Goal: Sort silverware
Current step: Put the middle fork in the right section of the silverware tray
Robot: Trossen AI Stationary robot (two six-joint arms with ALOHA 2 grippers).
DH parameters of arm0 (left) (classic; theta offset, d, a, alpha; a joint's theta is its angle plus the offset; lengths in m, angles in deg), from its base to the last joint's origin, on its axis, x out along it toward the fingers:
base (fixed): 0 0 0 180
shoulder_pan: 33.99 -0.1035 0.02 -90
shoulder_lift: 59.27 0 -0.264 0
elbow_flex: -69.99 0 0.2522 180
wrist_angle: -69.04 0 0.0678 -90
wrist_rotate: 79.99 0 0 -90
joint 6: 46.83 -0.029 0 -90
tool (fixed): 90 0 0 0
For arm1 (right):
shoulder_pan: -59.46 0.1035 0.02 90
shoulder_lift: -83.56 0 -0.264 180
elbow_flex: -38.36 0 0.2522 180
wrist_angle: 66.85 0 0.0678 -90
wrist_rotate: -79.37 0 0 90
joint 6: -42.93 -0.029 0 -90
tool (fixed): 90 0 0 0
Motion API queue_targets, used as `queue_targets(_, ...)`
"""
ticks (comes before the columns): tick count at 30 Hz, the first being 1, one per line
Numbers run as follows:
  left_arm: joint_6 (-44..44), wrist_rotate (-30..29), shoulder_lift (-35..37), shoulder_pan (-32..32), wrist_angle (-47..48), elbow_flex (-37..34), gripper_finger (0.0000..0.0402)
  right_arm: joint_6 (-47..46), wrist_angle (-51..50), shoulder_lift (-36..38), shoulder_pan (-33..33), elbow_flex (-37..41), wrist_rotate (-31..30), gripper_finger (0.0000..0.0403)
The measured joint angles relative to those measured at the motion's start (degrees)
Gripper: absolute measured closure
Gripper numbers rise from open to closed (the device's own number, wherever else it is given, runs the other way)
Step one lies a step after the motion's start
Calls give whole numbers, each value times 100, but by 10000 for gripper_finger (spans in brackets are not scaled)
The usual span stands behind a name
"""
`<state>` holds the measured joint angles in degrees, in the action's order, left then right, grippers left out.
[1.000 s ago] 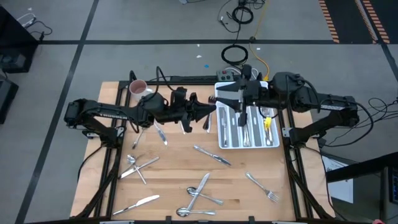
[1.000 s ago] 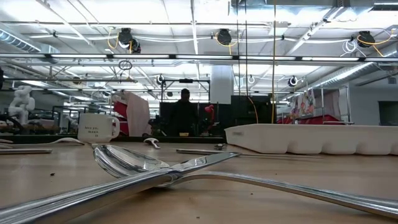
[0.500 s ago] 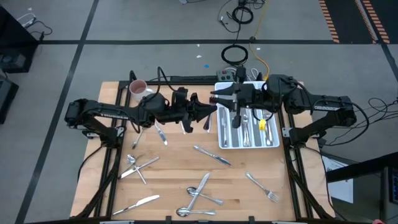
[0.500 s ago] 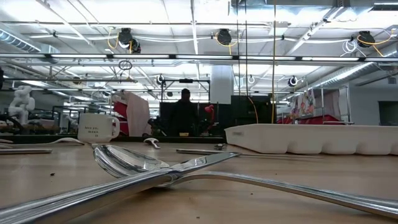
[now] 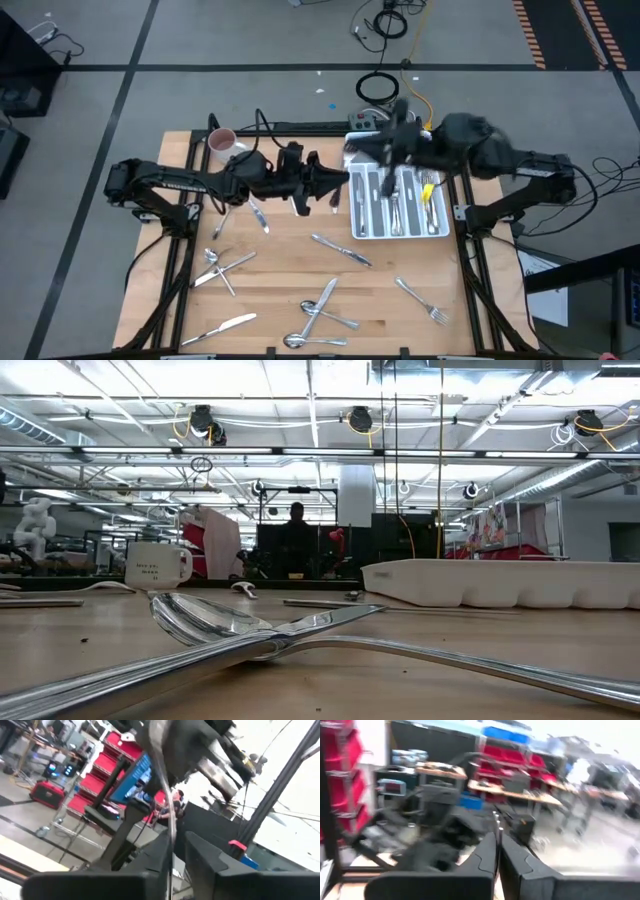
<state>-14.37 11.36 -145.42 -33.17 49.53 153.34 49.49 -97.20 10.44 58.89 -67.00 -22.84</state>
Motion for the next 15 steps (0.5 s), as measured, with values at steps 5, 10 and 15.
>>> queue_targets(5,11,358,0,1,1,0,289,-244,-1781,486,-743,-240,-97,403)
queue_targets(10,24,520,0,7,-2,0,273,-407,-3759,1005,-2106,-236,1192,403)
queue_targets(15,24,531,0,22,23,0,271,-77,-4843,1285,-3604,-62,2298,403)
